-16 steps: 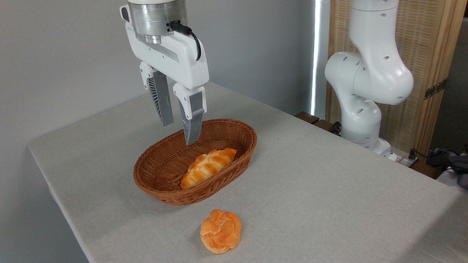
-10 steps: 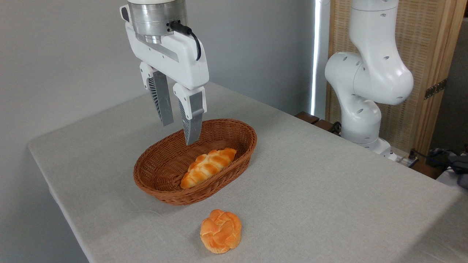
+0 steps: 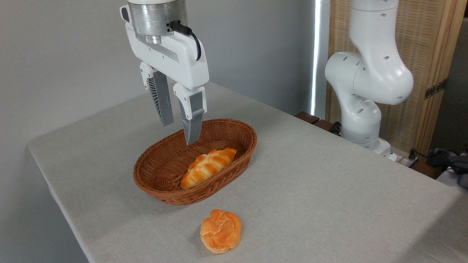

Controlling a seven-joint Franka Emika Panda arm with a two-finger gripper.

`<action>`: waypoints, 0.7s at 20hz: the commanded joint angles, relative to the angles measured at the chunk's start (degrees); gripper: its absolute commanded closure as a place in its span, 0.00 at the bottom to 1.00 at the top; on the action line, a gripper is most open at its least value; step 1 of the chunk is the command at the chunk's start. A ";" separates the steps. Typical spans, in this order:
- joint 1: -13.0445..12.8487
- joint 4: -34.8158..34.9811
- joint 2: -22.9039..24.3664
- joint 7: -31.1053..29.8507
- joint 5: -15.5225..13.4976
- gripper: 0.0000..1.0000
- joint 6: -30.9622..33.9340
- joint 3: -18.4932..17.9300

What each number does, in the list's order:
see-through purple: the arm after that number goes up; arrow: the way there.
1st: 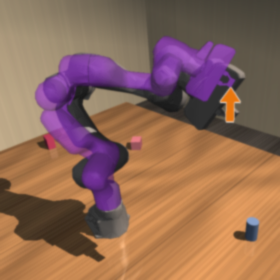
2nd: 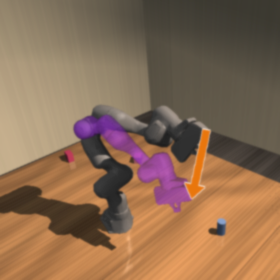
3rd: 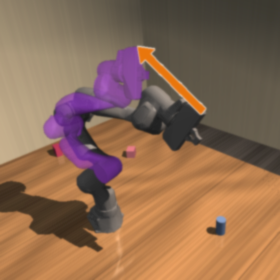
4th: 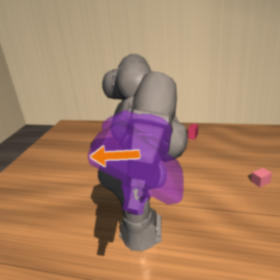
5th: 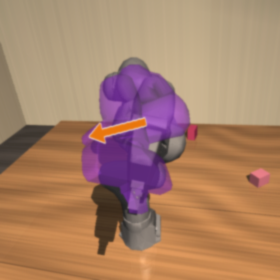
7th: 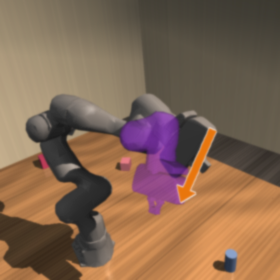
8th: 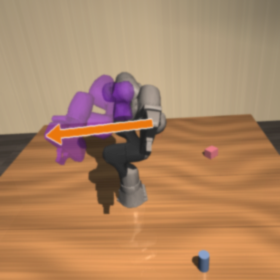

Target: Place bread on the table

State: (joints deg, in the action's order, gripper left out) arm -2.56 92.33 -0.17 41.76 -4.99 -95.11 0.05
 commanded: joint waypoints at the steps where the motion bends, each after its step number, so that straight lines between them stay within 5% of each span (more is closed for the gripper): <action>1: -0.16 -0.48 0.08 0.42 -1.07 0.00 1.86 -0.49; 6: -0.08 0.21 0.60 0.51 -1.16 0.00 1.86 -0.40; 14: -0.34 12.33 8.68 0.69 -0.98 0.00 0.29 1.71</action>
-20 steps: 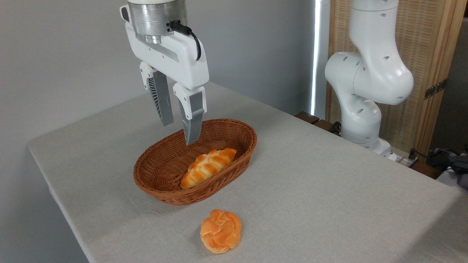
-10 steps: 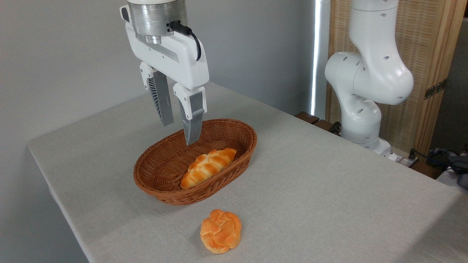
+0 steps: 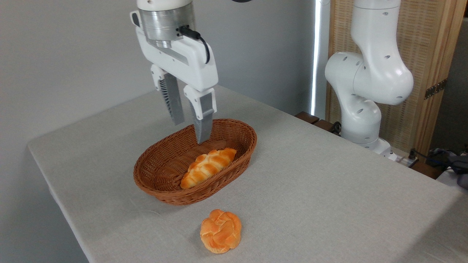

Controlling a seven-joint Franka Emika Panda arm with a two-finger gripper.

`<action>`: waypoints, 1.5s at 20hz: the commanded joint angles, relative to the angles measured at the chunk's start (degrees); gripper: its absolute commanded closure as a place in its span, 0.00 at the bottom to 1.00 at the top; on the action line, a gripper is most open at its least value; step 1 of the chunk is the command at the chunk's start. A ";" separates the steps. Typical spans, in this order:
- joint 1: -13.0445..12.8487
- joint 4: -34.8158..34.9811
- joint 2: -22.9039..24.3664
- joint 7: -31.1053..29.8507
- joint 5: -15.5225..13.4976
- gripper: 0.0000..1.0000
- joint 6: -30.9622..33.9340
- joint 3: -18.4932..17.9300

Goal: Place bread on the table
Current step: 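Lower the open gripper into the basket over the braided roll, then close the gripper on the braided roll inside the basket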

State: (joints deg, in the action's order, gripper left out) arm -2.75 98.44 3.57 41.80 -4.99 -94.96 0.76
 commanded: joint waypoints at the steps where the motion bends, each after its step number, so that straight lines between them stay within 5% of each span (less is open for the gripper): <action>1: -0.15 8.15 5.74 0.57 -0.98 0.00 -1.09 1.61; 6: -0.15 14.32 6.62 1.00 1.21 0.00 -5.75 5.83; 24: -0.50 20.39 2.67 1.09 1.65 0.00 -13.49 10.93; 28: -0.59 21.79 2.14 1.09 7.00 0.00 -14.72 11.45; 30: -0.59 21.97 1.70 1.01 7.10 0.00 -14.72 11.81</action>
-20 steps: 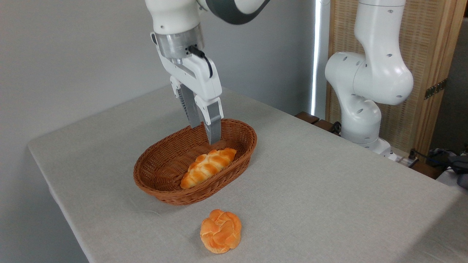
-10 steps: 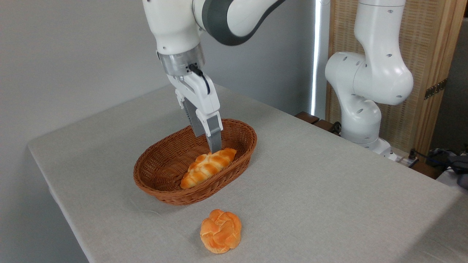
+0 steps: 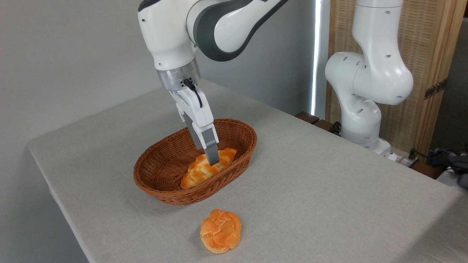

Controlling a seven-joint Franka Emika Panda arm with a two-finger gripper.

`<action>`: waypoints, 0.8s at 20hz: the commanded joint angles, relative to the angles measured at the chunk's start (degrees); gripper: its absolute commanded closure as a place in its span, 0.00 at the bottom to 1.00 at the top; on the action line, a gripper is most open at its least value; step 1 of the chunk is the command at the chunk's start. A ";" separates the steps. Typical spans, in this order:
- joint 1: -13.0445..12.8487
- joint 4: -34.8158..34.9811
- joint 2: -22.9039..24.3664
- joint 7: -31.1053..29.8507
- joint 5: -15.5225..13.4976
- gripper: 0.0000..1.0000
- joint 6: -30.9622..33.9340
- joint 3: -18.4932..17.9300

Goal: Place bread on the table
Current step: 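Close the gripper on the braided roll inside the basket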

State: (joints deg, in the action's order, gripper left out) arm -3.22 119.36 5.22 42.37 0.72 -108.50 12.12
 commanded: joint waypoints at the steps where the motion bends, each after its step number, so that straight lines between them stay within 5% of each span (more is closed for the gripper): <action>1: -0.12 1.05 -0.12 0.43 1.39 0.00 -1.18 0.54; 16: -0.74 3.24 -2.06 0.34 1.47 0.00 -4.52 1.33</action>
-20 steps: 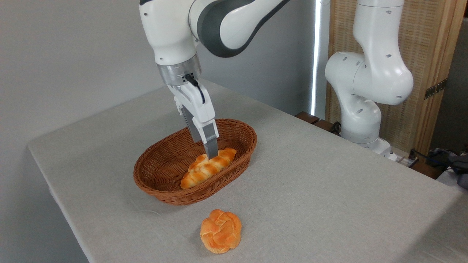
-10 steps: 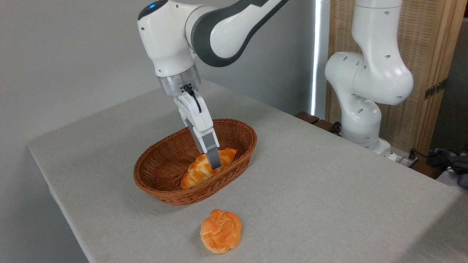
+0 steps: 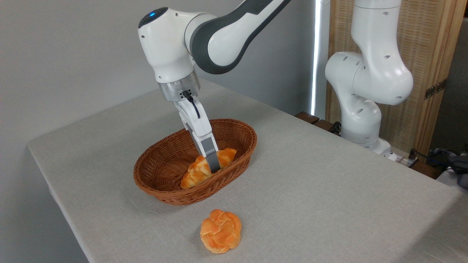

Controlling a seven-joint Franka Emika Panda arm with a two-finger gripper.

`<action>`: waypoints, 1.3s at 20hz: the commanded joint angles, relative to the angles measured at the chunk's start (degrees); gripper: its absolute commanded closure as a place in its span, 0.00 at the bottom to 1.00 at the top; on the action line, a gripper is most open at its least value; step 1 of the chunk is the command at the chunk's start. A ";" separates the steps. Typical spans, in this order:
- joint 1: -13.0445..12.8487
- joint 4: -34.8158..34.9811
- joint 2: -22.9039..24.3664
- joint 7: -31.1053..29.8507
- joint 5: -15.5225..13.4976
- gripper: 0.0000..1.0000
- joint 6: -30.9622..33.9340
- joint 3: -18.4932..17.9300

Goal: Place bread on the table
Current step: 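Close the gripper on the braided roll inside the basket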

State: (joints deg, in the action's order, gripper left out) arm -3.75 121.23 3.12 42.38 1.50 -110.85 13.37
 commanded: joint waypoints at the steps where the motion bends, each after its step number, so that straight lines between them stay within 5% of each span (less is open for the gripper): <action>1: -0.20 1.38 0.04 0.34 0.70 0.01 -2.44 0.08; 8: -0.20 1.38 0.04 0.43 0.70 0.54 -2.97 0.08; 26: -0.55 1.29 0.04 0.43 0.79 0.54 -2.88 -0.01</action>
State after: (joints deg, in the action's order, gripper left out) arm -4.01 121.91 2.83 42.37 1.76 -112.19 13.63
